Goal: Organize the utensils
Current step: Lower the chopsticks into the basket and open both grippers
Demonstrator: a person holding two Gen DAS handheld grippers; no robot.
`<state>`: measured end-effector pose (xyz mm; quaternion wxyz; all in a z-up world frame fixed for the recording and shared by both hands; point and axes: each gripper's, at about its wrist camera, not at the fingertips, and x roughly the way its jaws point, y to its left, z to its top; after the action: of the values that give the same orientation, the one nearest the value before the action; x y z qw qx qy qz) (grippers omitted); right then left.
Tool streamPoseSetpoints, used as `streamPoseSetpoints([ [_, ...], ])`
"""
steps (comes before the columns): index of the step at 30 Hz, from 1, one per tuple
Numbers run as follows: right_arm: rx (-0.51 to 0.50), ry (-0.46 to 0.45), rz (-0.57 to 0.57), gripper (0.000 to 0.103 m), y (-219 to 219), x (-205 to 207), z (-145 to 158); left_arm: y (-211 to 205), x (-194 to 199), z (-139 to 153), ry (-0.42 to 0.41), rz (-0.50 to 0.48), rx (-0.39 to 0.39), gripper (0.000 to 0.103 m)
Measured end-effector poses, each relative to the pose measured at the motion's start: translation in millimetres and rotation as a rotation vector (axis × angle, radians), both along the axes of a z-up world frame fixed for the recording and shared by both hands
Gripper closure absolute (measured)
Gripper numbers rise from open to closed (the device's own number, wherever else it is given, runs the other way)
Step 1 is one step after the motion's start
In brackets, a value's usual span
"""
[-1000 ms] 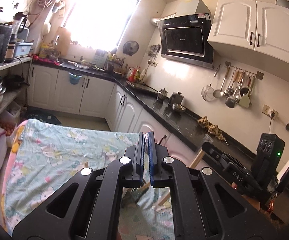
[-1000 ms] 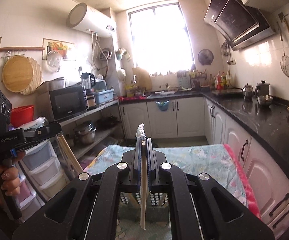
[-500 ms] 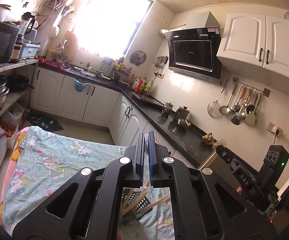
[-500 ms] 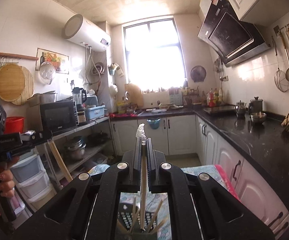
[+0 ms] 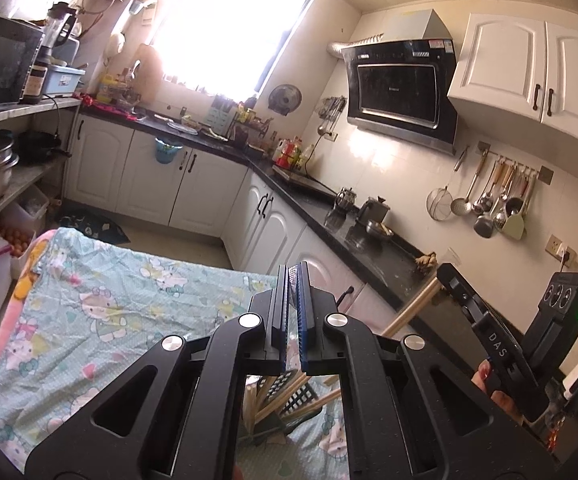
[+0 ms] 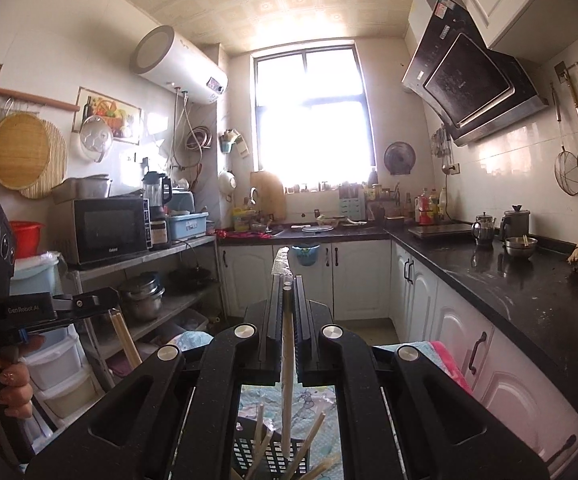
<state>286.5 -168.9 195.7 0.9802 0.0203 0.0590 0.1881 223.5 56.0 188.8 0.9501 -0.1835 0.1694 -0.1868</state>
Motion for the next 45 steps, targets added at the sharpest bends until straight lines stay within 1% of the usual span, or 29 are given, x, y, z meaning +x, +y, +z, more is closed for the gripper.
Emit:
streamPoseSetpoints([
  [11,-0.014,0.035,0.013,0.098,13,9,-36,-16,7,-31,0.028,-0.015,0.054,0.101],
  [19,-0.034,0.094,0.019,0.098,22,16,-62,-21,10,-52,0.056,-0.014,0.082,0.101],
  [25,-0.044,0.136,0.019,0.098,29,18,-75,-26,13,-66,0.091,-0.026,0.097,0.101],
  [29,-0.047,0.156,0.014,0.098,30,19,-79,-26,14,-71,0.107,-0.026,0.108,0.101],
  [30,-0.049,0.161,0.013,0.097,30,19,-80,-26,14,-71,0.110,-0.025,0.109,0.101],
  [32,-0.044,0.172,0.008,0.085,28,19,-81,-23,14,-71,0.115,-0.020,0.109,0.101],
  [35,-0.043,0.179,0.007,0.084,26,17,-82,-20,12,-70,0.120,-0.009,0.115,0.101],
  [36,-0.042,0.182,0.007,0.084,25,17,-81,-19,11,-70,0.122,-0.006,0.115,0.099],
  [38,-0.038,0.191,0.007,0.083,22,14,-81,-15,8,-68,0.125,0.006,0.116,0.090],
  [39,-0.038,0.195,0.009,0.082,21,13,-80,-15,7,-67,0.125,0.008,0.117,0.081],
  [40,-0.039,0.197,0.011,0.081,21,10,-80,-14,4,-66,0.126,0.013,0.120,0.075],
  [41,-0.045,0.199,0.012,0.079,20,7,-79,-13,1,-65,0.126,0.015,0.123,0.075],
  [42,-0.049,0.200,0.014,0.078,20,5,-79,-12,-2,-64,0.126,0.020,0.126,0.071],
  [43,-0.055,0.204,0.018,0.075,19,2,-78,-12,-4,-63,0.125,0.023,0.128,0.064],
  [45,-0.062,0.210,0.020,0.072,17,-6,-79,-10,-12,-61,0.126,0.029,0.127,0.057],
])
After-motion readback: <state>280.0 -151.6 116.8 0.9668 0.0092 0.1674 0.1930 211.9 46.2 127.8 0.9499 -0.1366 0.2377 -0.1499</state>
